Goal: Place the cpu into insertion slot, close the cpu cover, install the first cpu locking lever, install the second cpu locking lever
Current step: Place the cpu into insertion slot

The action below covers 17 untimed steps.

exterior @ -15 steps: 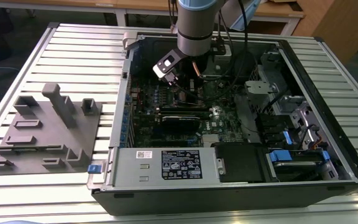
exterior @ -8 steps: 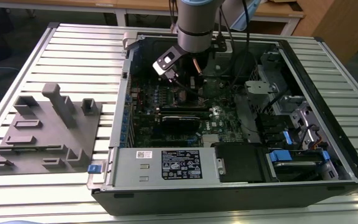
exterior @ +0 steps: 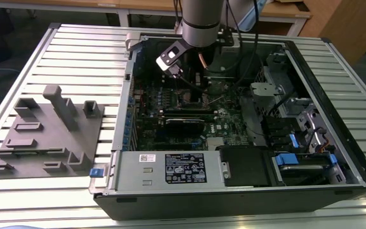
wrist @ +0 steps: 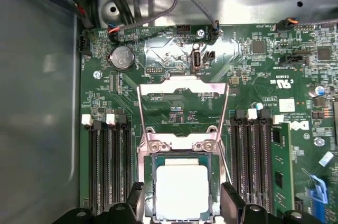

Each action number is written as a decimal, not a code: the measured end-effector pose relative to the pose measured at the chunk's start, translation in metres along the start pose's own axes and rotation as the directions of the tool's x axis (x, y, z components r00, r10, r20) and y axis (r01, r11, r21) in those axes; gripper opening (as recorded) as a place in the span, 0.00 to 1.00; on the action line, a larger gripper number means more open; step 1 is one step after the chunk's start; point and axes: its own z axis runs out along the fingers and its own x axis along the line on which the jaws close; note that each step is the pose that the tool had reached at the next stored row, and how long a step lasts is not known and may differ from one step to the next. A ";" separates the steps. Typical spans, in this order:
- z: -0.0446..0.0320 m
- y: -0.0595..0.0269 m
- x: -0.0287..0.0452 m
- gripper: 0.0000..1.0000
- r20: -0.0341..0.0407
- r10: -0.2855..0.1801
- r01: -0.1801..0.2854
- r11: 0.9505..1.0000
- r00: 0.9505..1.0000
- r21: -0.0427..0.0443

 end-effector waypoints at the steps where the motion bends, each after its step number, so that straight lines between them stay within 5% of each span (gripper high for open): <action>1: -0.0005 0.0000 0.0000 0.67 0.000 0.000 0.000 1.000 1.000 0.000; 11: -0.0009 0.0001 0.0000 0.66 0.000 0.000 0.000 1.000 1.000 0.000; 17: -0.0012 0.0001 0.0000 0.36 0.000 0.000 0.000 1.000 1.000 0.000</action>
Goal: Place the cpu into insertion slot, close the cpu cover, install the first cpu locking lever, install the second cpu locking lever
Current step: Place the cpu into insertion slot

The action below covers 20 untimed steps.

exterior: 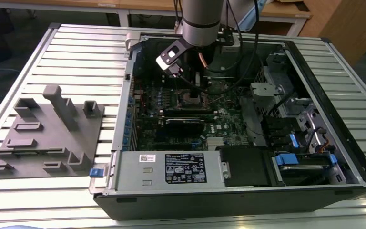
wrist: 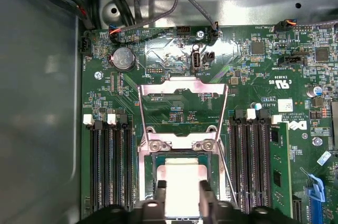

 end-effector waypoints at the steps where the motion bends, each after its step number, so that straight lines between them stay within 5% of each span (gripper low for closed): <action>1: -0.0001 0.0000 0.0000 0.30 0.000 0.000 0.000 1.000 1.000 0.000; 6: -0.0003 0.0000 0.0000 0.12 0.000 0.000 0.000 1.000 1.000 0.000; 11: -0.0005 0.0000 0.0000 0.11 0.000 0.000 0.000 1.000 1.000 0.000; 13: -0.0143 0.0008 0.0002 0.11 0.000 0.000 0.000 1.000 1.000 0.000; 20: -0.0143 0.0003 -0.0005 0.11 0.000 0.000 0.000 1.000 1.000 0.000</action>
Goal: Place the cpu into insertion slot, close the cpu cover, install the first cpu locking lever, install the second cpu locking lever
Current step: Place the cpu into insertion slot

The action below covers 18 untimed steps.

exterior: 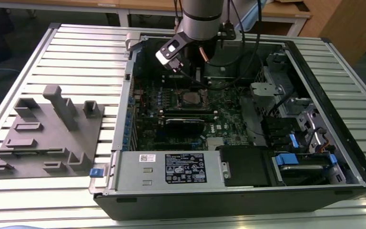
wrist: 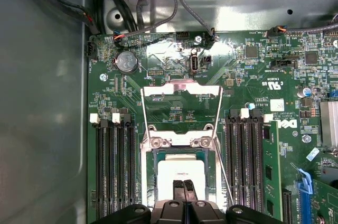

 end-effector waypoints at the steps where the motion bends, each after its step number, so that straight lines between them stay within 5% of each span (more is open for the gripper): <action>1: 0.0003 -0.0001 -0.0002 0.11 0.000 0.000 0.000 1.000 1.000 0.000; 18: 0.0027 -0.0005 0.0022 0.11 0.000 0.002 -0.002 1.000 1.000 0.000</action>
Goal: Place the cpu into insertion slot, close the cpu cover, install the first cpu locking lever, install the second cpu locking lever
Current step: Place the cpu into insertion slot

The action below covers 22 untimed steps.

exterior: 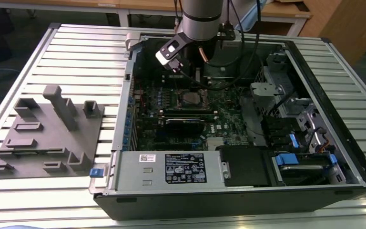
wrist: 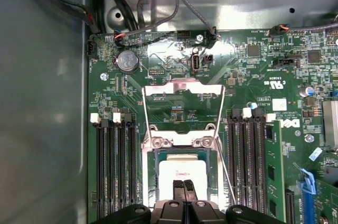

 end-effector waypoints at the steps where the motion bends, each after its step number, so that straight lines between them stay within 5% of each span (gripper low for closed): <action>1: 0.0012 -0.0001 0.0007 0.11 0.000 0.001 -0.001 1.000 1.000 0.000; 10: 0.0075 -0.0005 0.0021 0.11 0.001 0.004 -0.004 1.000 1.000 0.002; 13: 0.0081 -0.0003 0.0021 0.11 0.003 0.004 -0.005 0.999 1.000 0.037; 22: 0.0153 -0.0004 0.0022 0.11 0.003 0.007 -0.007 0.999 1.000 0.040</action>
